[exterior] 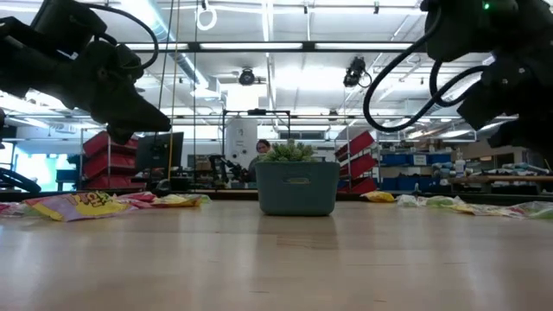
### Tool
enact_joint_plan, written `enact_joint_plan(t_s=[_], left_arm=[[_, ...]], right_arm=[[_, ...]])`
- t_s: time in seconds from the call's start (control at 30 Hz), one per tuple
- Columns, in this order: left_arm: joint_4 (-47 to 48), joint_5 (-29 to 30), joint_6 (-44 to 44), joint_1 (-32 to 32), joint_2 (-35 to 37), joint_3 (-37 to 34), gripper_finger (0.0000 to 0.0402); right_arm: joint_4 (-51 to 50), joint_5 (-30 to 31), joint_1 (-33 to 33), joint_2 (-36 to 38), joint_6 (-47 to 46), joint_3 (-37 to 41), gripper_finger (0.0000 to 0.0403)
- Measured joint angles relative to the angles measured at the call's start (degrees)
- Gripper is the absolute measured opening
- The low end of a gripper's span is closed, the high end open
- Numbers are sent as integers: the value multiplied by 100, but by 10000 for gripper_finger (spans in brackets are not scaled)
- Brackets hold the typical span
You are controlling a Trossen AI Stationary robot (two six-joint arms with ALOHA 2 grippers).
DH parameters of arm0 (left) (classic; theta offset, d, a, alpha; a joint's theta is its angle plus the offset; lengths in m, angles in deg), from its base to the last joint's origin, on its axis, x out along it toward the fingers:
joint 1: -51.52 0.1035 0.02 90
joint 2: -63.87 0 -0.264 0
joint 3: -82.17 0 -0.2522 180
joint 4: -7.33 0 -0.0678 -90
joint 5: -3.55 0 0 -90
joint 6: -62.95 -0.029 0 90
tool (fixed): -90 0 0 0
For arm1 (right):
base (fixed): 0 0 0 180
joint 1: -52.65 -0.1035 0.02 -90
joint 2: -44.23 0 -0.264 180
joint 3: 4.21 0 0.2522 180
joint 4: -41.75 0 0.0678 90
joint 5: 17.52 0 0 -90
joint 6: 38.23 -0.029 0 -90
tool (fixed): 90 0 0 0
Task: Sort candy
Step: Put the red candy pack into the blue bin
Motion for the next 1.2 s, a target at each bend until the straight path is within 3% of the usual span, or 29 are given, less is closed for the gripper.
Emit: enact_joint_plan(t_s=[0.57,0.87,1.2], left_arm=[[31,2,-2,0,0,0,80],[38,4,-2,0,0,0,80],[33,7,-2,0,0,0,80]], right_arm=[[446,-353,0,-2,314,503,127],[581,-526,0,-2,355,583,9],[686,-410,401,-7,328,114,0]])
